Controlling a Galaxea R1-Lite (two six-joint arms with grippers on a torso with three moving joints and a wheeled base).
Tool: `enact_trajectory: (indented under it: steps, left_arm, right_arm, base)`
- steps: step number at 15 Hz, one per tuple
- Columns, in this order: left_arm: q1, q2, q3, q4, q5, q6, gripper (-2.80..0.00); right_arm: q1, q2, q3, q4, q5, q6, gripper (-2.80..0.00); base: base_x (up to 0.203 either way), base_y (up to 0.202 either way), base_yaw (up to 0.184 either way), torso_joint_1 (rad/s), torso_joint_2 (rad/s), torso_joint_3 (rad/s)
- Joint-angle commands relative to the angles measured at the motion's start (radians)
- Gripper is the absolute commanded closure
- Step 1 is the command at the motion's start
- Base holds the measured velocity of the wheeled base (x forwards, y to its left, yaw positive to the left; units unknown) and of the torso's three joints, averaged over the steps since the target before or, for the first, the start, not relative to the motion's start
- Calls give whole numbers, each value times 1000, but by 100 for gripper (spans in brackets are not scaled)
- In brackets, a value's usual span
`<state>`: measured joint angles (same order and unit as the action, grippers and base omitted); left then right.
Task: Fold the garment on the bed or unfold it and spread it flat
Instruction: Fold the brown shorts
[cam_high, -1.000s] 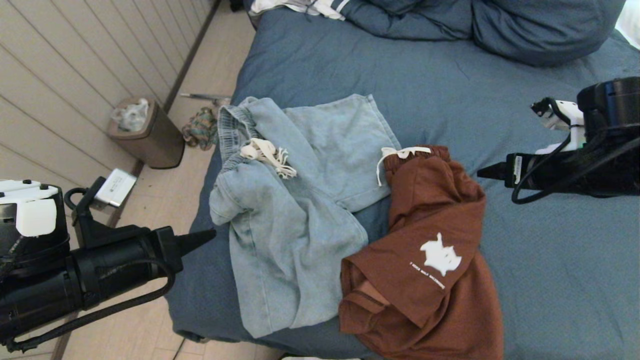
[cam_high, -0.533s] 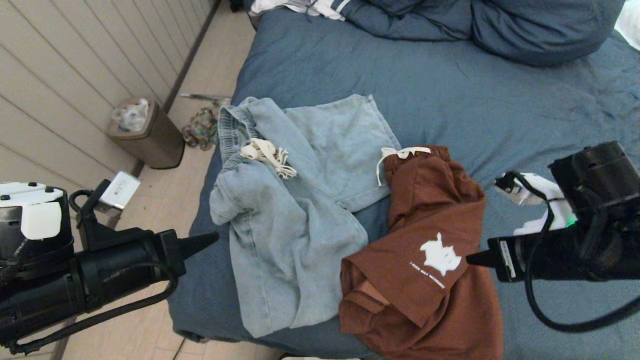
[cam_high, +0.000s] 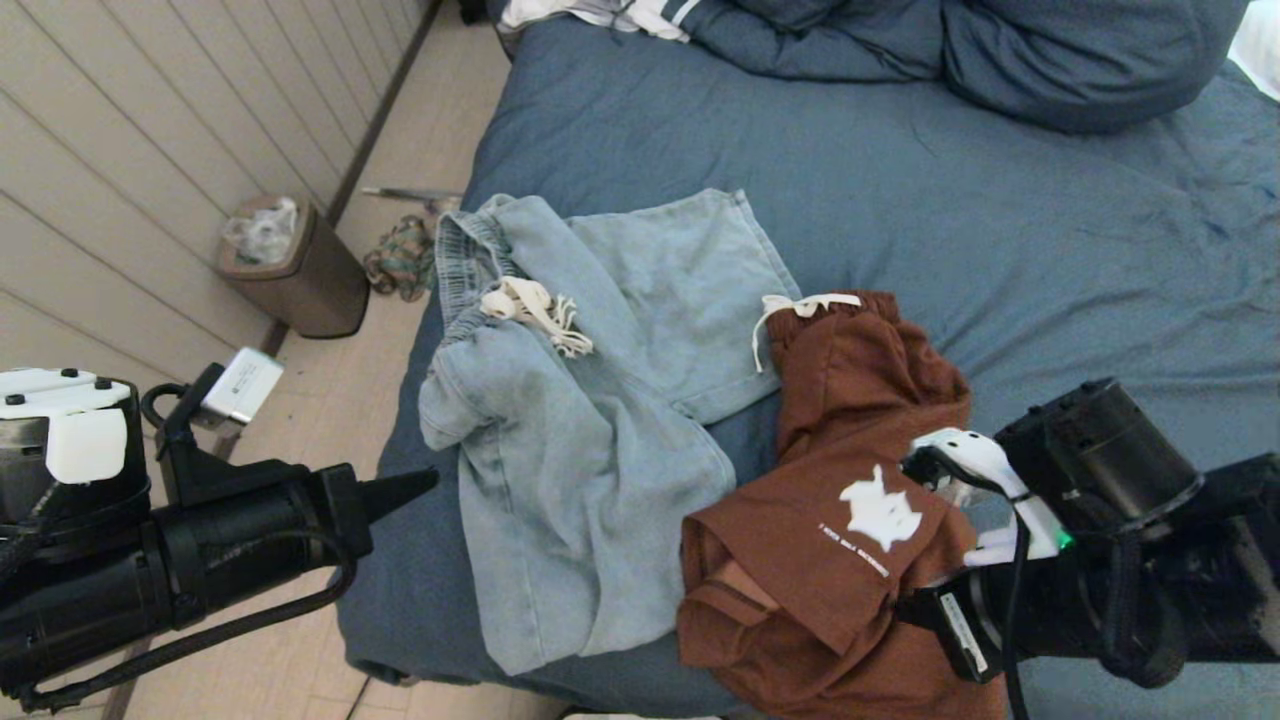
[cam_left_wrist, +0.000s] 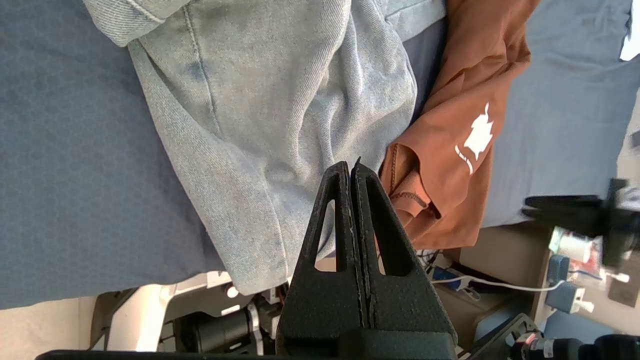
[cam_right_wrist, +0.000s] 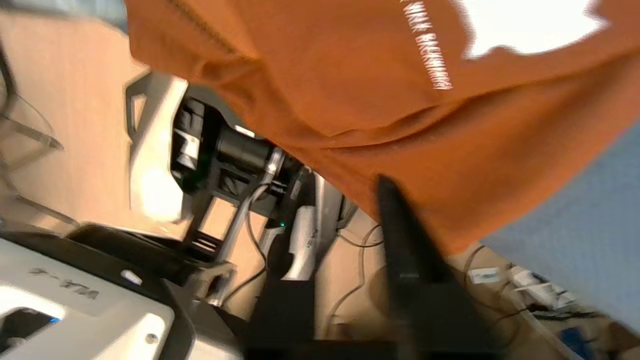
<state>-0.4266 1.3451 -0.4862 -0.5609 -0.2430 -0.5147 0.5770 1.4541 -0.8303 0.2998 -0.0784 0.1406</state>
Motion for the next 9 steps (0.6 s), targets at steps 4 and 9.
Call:
enact_trajectory:
  steps: [4, 9]
  left_arm:
    - [0, 17, 6, -5, -6, -4, 0]
    - [-3, 25, 6, -5, -6, -4, 0]
  right_arm:
    - [59, 162, 124, -220, -78, -81, -280]
    - [72, 220, 174, -358, -91, -96, -280]
  base:
    - [0, 0, 0, 0, 0, 0]
    - [0, 0, 0, 0, 0, 0]
